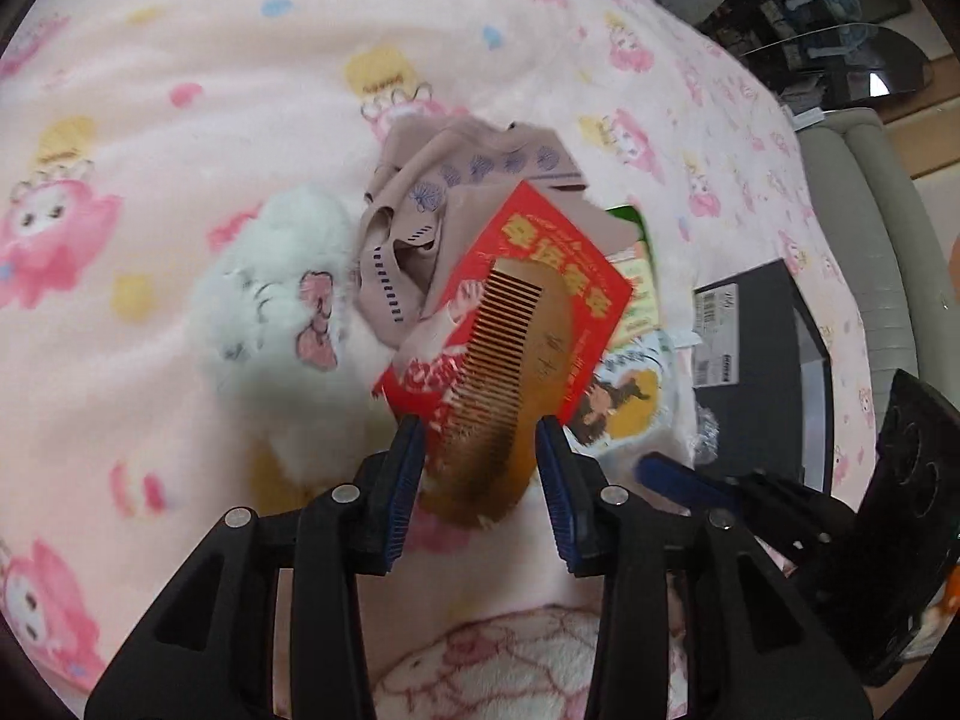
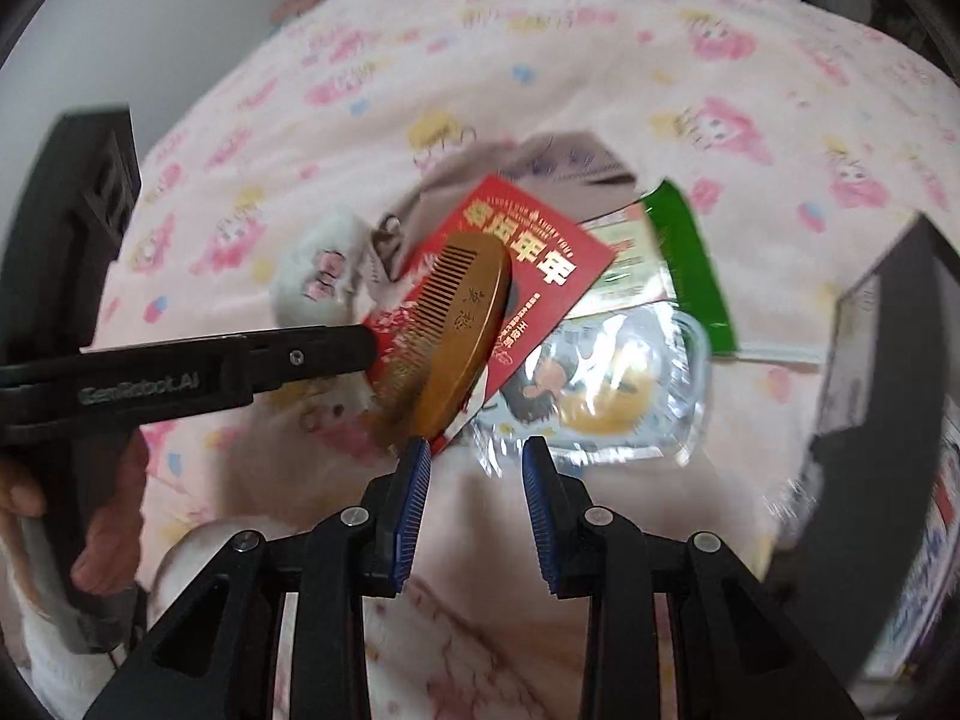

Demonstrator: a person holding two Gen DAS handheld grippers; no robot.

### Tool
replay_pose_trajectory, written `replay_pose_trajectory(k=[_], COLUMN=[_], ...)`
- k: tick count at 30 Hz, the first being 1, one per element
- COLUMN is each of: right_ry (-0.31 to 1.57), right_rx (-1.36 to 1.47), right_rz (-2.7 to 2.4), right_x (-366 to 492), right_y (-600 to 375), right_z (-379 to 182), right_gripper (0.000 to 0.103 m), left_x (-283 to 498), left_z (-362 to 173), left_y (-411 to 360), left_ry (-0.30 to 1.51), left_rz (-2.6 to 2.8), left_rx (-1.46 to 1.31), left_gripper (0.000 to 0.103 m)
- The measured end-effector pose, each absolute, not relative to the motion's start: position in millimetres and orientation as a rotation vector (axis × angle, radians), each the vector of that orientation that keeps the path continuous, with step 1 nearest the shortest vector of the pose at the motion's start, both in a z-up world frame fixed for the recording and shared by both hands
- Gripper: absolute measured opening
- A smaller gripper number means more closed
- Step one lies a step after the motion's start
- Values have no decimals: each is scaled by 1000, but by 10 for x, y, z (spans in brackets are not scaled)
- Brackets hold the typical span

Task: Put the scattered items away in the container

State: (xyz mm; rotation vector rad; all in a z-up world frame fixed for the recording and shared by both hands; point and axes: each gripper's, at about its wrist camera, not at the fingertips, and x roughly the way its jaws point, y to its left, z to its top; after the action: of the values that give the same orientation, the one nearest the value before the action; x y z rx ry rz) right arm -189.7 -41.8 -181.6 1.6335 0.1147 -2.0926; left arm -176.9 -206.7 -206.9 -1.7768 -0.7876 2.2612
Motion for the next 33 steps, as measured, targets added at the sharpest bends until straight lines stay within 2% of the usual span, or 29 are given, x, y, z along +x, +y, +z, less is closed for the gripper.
replay_pose_trajectory(k=[3,6,8,9,10,11,13,17,19,20,24,33], right_ry=[159,109,79,64,53,41,3,-74,-118,-150,-220,-294], right_rx=[1690,1685,1682,1684,1680,1671,1653,1629,1591,1582,1535,1514], right_rz=[-2061,-2033,-2018,-2012,-2017,-2021,-2020,-2039,-2042,-2049,-2089,-2158], right_x=[-2035,-2132,-2176,-2186,-2183,-2172,-2128,-1977,-1833,-1777,-1435,-784], right_y=[-528,-577,-599,-609,-606,-596,-544,-312,-183,-127,133,786], right_z=[-2002,-2080,-2091,-2096,-2092,-2082,-2045,-1897,-1761,-1701,-1477,-1292], right_gripper=[29,31,38,41,42,43,33,29,24,24,24,23], left_x=[-1879,-1945,-1980,-1992,-1995,-1999,-1993,-1887,-1816,-1769,-1537,-1132], left_z=[-2231,-2310,-2337,-2341,-2320,-2292,-2227,-2023,-1933,-1866,-1606,-1494], left_y=[-2046,-1997,-1959,-1943,-1936,-1931,-1860,-1636,-1521,-1453,-1022,-212], left_ry=[-786,-761,-758,-756,-754,-765,-783,-686,-747,-771,-637,-562], left_rz=[2220,2198,2188,2180,2180,2169,2125,2165,2077,2048,2083,1963], left_rx=[-1851,-1877,-1881,-1887,-1882,-1868,-1830,-1797,-1740,-1705,-1657,-1660], left_gripper=[42,47,57,58,56,50,43,42,34,34,36,36])
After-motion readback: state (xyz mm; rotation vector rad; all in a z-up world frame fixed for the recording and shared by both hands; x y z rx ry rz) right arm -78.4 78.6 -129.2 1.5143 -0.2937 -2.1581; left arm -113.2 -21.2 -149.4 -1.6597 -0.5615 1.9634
